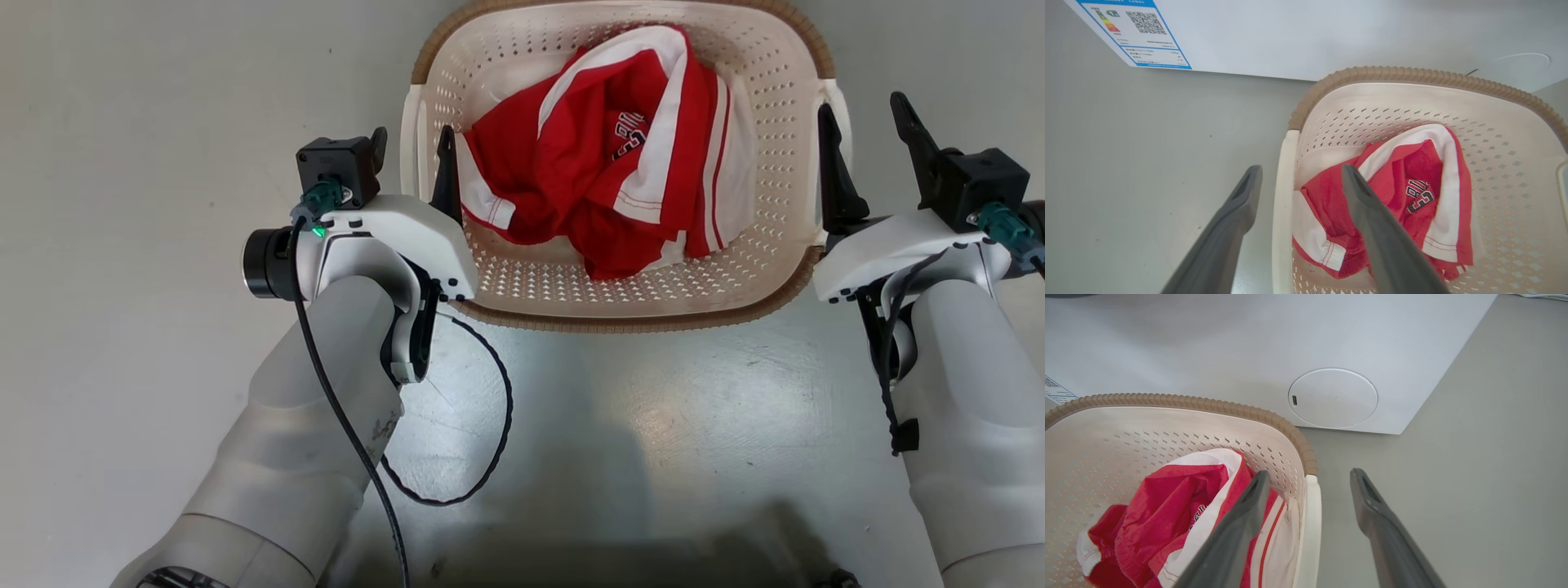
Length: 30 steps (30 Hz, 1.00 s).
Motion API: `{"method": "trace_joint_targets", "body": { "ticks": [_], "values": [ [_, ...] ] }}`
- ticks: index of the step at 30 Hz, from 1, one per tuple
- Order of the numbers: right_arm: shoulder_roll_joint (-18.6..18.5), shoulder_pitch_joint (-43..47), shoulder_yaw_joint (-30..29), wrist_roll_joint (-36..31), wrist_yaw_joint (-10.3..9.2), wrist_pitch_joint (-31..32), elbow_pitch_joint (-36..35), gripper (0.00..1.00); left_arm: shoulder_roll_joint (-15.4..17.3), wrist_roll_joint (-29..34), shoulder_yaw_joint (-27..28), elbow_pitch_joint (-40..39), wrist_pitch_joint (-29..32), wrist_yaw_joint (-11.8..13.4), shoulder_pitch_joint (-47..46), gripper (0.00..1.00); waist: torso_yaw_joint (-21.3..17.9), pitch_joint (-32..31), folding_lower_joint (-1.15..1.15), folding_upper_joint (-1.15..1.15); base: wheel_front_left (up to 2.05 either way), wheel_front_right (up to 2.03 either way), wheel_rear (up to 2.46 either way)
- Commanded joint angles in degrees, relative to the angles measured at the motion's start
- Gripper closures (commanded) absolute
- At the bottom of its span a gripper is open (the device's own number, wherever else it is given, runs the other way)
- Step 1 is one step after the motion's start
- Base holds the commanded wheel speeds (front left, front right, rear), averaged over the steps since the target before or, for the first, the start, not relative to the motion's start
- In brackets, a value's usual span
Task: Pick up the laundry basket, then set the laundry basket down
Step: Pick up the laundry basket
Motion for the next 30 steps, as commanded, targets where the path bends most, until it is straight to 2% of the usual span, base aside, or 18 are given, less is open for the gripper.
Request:
{"method": "trace_joint_targets", "body": {
  "ticks": [1, 30],
  "values": [
    [0.61, 1.20, 1.09, 0.44, 0.35, -0.60, -1.04, 0.00, 1.00, 0.35, 1.25, -0.36, -0.35, 0.33, -0.04, 0.00, 0.15, 0.63, 0.00, 0.00, 0.00, 0.00, 0.00],
    [2.18, -2.51, 0.70, 0.87, 0.35, -0.60, 5.49, 0.00, 1.00, -2.70, -6.12, 5.03, -0.35, 0.33, -5.41, 0.00, 0.32, 5.20, 0.00, 0.00, 0.00, 0.00, 0.00]
  ]
}}
